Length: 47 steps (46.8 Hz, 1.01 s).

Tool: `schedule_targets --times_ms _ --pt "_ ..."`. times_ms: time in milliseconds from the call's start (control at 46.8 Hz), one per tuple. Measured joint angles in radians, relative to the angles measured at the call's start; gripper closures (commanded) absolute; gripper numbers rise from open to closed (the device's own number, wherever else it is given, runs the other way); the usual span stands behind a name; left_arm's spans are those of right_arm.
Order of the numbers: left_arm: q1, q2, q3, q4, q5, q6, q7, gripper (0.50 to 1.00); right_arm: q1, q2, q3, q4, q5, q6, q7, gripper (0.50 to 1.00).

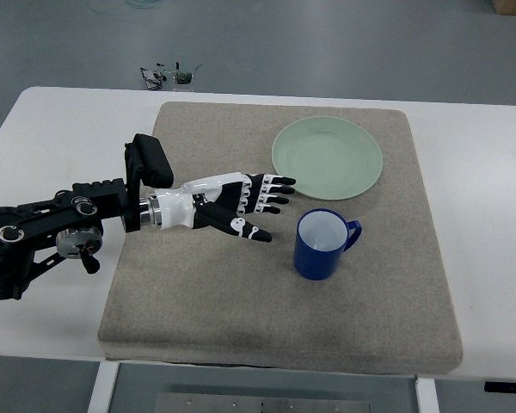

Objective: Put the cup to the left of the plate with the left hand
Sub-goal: 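Reach the open left hand across the board toward the blue mug, then close the left hand fingers around the blue mug body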

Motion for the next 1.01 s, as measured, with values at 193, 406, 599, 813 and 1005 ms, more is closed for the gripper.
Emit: schedule_targets --times_ms 193,406,599,813,1005 --pt "-0.005 -0.027 0.0 0.009 0.007 0.002 0.0 0.51 0.0 0.0 0.0 0.0 0.0 0.0 0.0 0.566" --pt "-0.01 -0.063 0.003 0.026 0.023 0.005 0.003 0.508 0.0 0.0 0.0 0.0 0.0 0.0 0.0 0.566" --pt "-0.016 -0.119 0.002 0.068 0.059 0.006 0.003 0.508 0.0 0.0 0.0 0.0 0.0 0.0 0.0 0.566" --pt "-0.016 -0.163 0.002 0.1 0.082 0.005 0.004 0.508 0.0 0.0 0.0 0.0 0.0 0.0 0.0 0.566" --pt "-0.016 -0.196 0.002 0.125 0.082 0.006 0.008 0.508 0.0 0.0 0.0 0.0 0.0 0.0 0.0 0.566"
